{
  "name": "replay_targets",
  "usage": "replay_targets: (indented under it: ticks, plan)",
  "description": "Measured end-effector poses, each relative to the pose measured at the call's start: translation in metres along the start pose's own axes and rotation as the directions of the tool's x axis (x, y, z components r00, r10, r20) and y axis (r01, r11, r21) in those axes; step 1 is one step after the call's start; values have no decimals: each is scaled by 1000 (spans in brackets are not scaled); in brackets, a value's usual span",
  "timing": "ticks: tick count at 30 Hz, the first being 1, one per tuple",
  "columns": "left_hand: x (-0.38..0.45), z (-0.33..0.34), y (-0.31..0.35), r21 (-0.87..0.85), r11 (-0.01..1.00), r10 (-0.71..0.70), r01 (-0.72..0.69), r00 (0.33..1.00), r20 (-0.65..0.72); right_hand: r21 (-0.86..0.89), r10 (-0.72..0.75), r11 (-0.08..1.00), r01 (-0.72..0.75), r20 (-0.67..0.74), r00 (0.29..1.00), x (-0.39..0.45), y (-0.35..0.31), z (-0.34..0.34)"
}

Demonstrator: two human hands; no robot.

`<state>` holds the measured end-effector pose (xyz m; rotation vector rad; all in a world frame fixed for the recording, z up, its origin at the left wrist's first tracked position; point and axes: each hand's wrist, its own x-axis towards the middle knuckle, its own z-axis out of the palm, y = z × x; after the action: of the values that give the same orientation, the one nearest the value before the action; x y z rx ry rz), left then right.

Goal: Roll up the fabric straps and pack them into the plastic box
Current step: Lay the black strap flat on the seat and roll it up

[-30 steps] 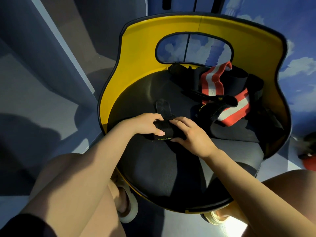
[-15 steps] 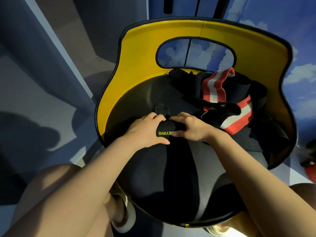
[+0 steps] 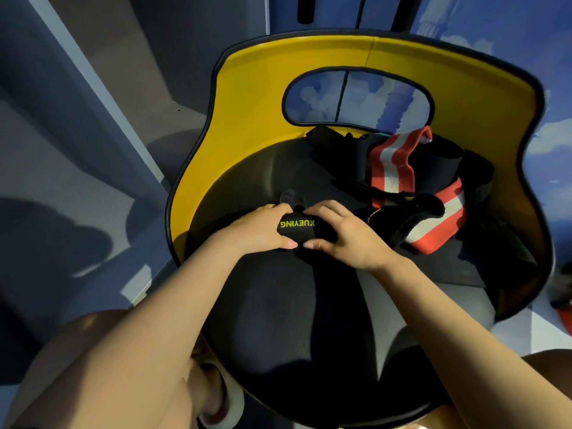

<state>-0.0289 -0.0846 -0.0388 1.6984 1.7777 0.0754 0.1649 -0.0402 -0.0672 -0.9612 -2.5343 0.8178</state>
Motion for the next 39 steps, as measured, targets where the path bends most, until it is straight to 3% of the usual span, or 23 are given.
replay_targets:
  ticks: [6,10,13,16,22,27,30,34,39]
  plan:
    - [13,-6,-5,-113,994,-7,15,997,75,-51,-22,998,21,-12,1000,5,9,10]
    - [10,-9,-3,7,1000,21,-21,999,-43,8,18,1000,-18,29,999,17,11,2]
    - [5,0,1,279,958,108,-58,980,-168,22,55,998,-58,95,994,28,12,-6]
    - [6,16,1,430,902,176,-44,945,-274,54,110,991,-122,188,976,37,13,-12]
    - [12,13,0,389,917,217,-90,931,-295,169,206,951,-257,273,940,37,9,-11]
    - [13,0,-3,189,981,72,-41,984,-161,168,183,963,-211,167,969,21,5,-3]
    - [11,-2,-8,98,994,55,-49,997,-57,155,135,976,-154,130,982,12,6,7]
    - [11,0,-10,192,978,85,-76,996,-41,125,115,985,-118,36,993,11,5,13]
    - [5,6,-5,458,882,248,-114,937,-245,192,196,961,-197,27,980,17,-1,9]
